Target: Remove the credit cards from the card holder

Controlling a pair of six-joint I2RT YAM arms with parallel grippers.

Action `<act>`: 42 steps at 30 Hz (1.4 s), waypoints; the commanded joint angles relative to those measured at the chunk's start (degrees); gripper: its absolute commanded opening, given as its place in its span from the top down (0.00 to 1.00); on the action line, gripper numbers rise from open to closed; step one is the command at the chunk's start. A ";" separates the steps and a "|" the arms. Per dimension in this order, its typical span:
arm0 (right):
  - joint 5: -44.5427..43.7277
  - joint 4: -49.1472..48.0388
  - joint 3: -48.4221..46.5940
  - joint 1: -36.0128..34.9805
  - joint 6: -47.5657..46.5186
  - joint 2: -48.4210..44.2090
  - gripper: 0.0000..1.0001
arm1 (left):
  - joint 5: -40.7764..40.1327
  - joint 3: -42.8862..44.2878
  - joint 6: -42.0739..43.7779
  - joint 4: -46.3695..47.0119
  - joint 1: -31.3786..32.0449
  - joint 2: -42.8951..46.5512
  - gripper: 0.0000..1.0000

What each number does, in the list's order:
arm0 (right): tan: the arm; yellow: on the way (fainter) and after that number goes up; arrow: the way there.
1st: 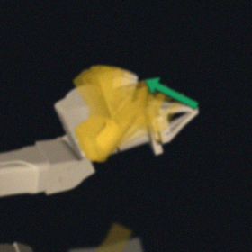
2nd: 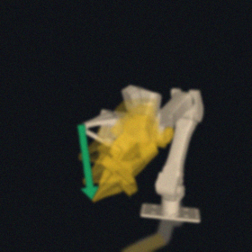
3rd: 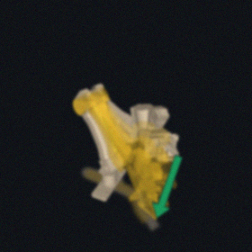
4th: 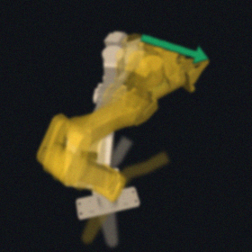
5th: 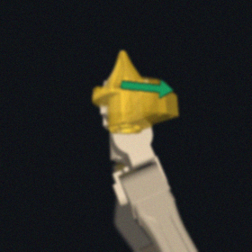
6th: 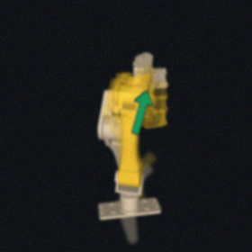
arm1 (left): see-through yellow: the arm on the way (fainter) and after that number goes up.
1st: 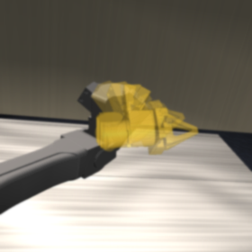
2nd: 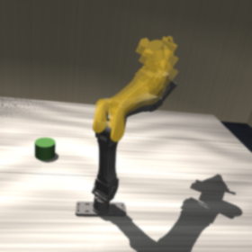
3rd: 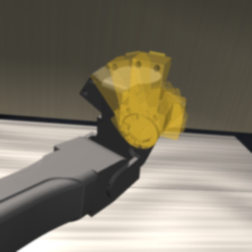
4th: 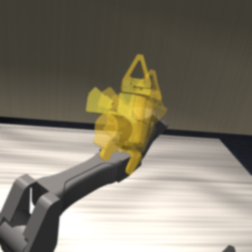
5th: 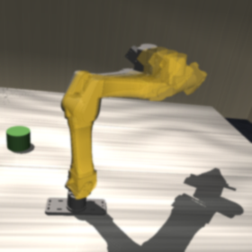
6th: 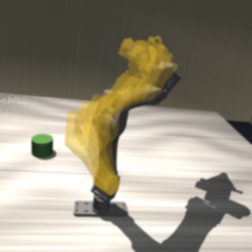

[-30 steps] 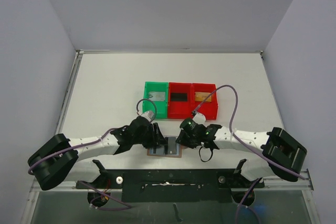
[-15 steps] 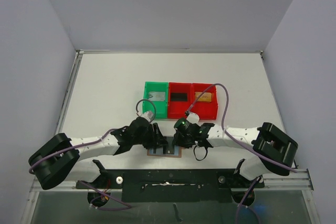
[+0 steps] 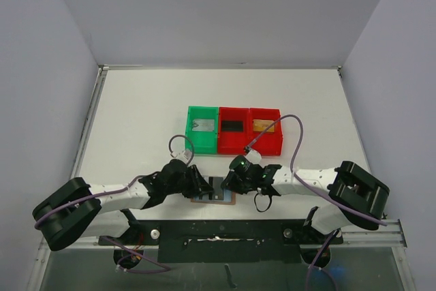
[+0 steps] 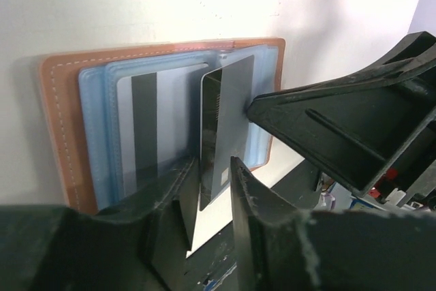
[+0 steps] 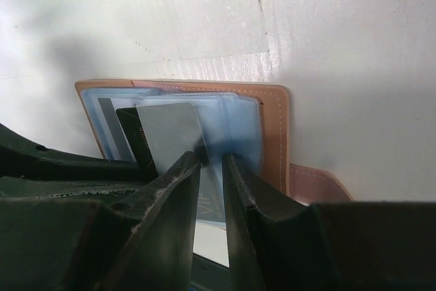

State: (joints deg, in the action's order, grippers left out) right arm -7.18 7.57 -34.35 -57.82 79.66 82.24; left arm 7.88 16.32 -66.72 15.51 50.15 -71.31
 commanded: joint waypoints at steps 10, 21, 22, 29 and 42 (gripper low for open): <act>-1.67 8.50 2.71 -0.50 1.21 -1.22 0.76 | -0.79 -1.59 -2.21 5.05 -0.49 2.40 1.00; -2.05 6.37 1.30 0.28 -6.95 -11.20 0.76 | -0.78 -1.64 -1.43 2.72 -0.90 4.03 1.00; -1.80 5.38 1.24 0.35 -7.33 -11.82 0.75 | -0.78 -1.64 -1.34 2.69 -0.90 4.14 1.00; 1.11 -1.92 1.18 0.82 -6.79 -9.46 0.72 | -0.08 -1.65 -0.48 2.85 -0.98 4.52 1.00; 4.56 0.95 -3.31 1.49 -7.81 3.47 0.76 | 1.07 -2.78 -2.01 6.16 -1.19 3.56 0.94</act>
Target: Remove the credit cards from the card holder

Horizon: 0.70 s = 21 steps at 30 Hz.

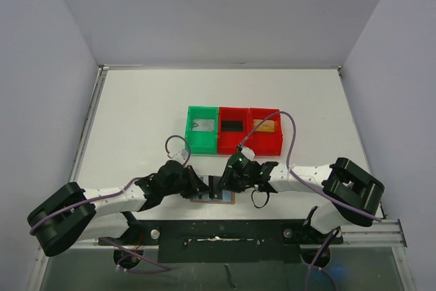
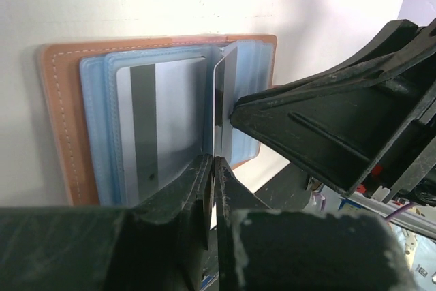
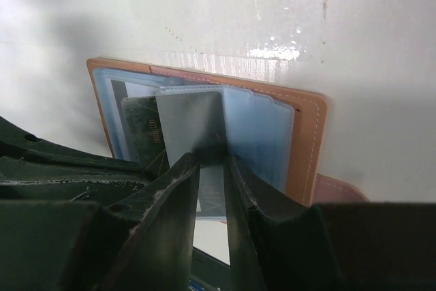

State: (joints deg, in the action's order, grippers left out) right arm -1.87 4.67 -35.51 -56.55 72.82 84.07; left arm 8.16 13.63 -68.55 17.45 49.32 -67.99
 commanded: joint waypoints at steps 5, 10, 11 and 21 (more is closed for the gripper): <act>1.08 2.10 -0.82 0.21 -1.19 2.38 0.77 | 2.01 0.09 -0.50 6.92 -0.28 -1.67 0.83; 1.42 1.75 -0.19 0.23 -0.74 2.76 0.77 | 2.51 0.87 -0.35 7.51 -0.34 -3.09 0.83; 1.37 1.83 -0.18 0.24 -0.69 2.76 0.78 | 2.61 0.87 -0.35 7.56 -0.34 -3.07 0.85; -2.24 10.94 -3.21 0.44 -1.54 1.29 0.78 | -1.70 0.21 0.51 0.90 -0.37 3.68 1.00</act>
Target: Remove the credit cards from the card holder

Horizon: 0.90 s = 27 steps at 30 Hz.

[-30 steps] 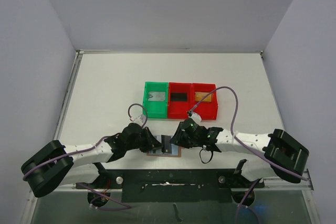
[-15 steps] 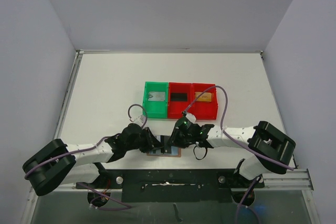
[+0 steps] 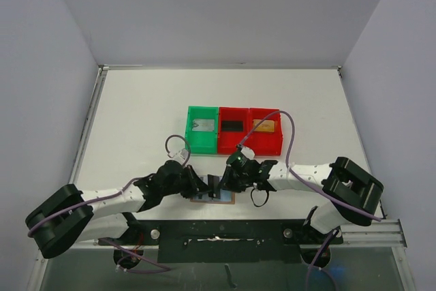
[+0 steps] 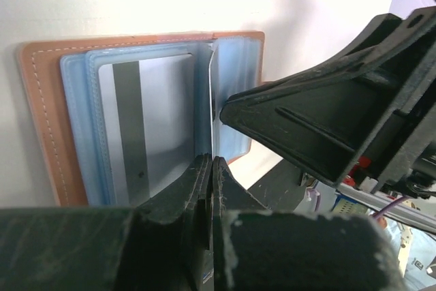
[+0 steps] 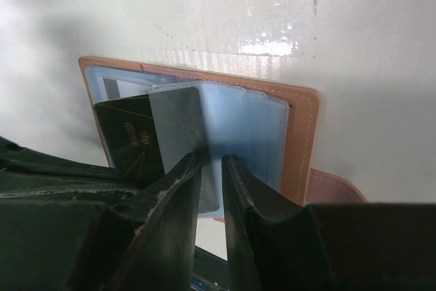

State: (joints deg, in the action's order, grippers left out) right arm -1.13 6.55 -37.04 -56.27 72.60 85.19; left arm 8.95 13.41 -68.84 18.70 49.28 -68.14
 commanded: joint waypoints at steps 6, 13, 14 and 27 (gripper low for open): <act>-3.80 11.47 -2.89 0.28 -2.31 -0.86 0.77 | -4.02 1.62 2.28 -4.96 -0.47 7.41 1.00; -3.52 4.98 -4.40 0.42 -5.07 -3.71 0.78 | -7.12 2.26 4.09 -8.77 -0.54 11.33 1.00; -3.38 3.27 -4.60 0.44 -5.22 -4.04 0.78 | -7.69 1.75 3.98 -8.84 -0.65 12.35 1.00; -0.17 -0.62 -8.25 0.68 -8.06 -1.17 0.76 | -10.40 1.70 3.13 -14.03 -0.70 17.06 1.00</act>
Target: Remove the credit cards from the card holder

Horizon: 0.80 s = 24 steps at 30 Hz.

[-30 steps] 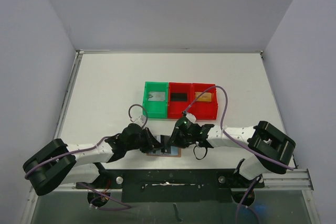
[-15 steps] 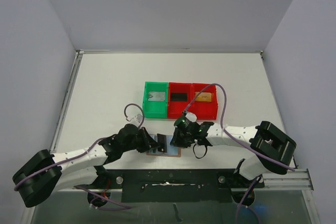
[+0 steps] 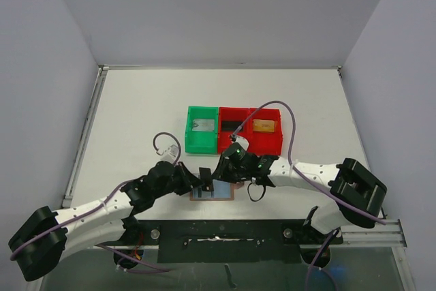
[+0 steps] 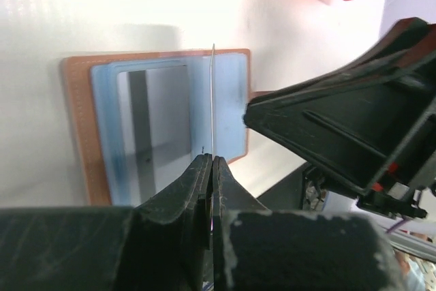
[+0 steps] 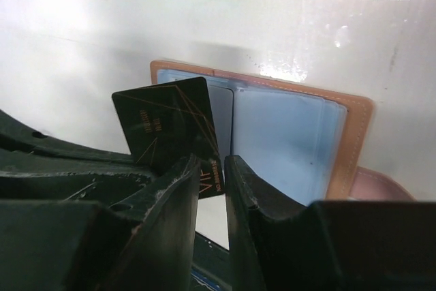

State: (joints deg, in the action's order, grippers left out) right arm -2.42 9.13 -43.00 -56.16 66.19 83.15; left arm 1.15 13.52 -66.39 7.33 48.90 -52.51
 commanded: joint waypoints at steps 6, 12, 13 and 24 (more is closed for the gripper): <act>4.91 -9.86 0.63 1.17 -0.73 1.07 0.75 | -13.34 4.33 -1.47 -17.04 -0.39 7.91 1.00; 8.10 -9.40 -3.34 1.48 -3.23 6.63 0.74 | -17.32 3.38 -3.63 -21.67 -0.57 14.38 1.00; 8.20 -9.23 -3.78 1.54 -3.29 7.53 0.74 | -17.19 3.10 -3.66 -21.28 -0.59 15.05 1.00; 2.99 -1.47 0.27 2.19 -0.28 4.00 0.72 | -13.23 4.02 1.37 -14.23 -0.65 11.13 1.00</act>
State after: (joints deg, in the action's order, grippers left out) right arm 3.66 4.56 -44.16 -54.39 65.12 92.09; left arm -13.02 15.05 -67.83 -11.77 48.58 -39.40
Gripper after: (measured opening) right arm 0.273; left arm 0.012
